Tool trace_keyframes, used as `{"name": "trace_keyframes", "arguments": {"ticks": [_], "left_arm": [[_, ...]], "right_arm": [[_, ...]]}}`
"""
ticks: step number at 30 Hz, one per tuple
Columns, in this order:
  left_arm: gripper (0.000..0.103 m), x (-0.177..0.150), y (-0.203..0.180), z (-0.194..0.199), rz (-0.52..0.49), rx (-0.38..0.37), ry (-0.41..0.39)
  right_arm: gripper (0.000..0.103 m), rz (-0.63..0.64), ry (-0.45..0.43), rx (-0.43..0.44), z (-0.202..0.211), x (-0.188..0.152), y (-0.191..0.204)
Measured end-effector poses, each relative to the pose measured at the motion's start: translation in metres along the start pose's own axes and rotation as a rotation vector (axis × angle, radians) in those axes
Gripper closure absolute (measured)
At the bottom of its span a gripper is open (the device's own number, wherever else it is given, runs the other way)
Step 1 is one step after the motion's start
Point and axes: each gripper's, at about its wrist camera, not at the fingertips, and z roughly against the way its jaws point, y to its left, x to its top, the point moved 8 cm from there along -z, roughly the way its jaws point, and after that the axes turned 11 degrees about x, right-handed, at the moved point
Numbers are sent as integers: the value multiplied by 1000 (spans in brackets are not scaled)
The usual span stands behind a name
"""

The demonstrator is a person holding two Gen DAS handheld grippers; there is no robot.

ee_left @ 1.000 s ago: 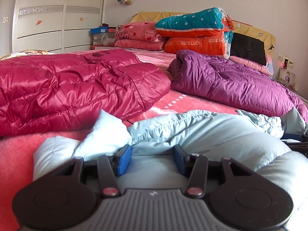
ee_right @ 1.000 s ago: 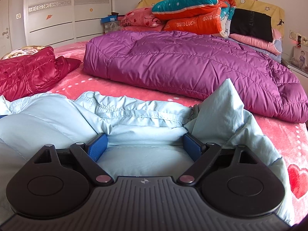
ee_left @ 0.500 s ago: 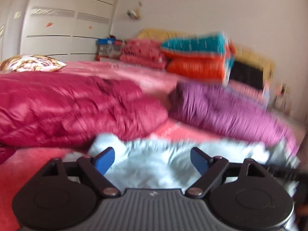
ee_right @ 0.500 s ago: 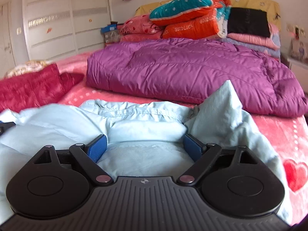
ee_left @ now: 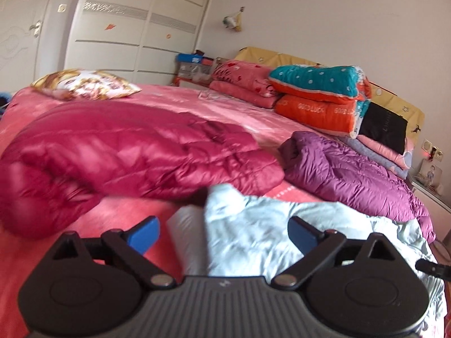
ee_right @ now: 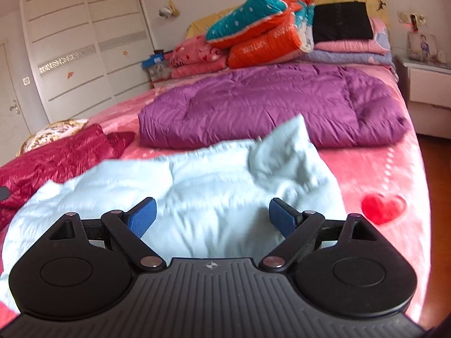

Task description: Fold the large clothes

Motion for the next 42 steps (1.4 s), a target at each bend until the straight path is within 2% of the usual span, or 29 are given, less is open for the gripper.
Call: {"name": "trace_keyframes", "arguments": {"ticks": [8,21,26,31,37,39,42], "left_arm": [[3,-11,11,26,-41,36,12],[1,-13,9,46,-94,41,-10],[1,-15,6,39,-94,35,7],[1,-21,2,25,-106,31,39],[1,-19,1,17,-101,36,42],[1,-16,1,16,-79,22,37],[1,-10,-7,18,-31,-38,16]], "right_arm": [[0,4,53,-35,51,-28,12],[0,-8,144,-95,114,-65,7],[0,-16,133,-108,126,-65,2],[0,-56,114,-132,120,-59,-11],[0,-159,79,-148,114,-58,-37],[0,-174,56,-157,111,-56,-40],[0,-174,6,-142,109,-48,-33]]}}
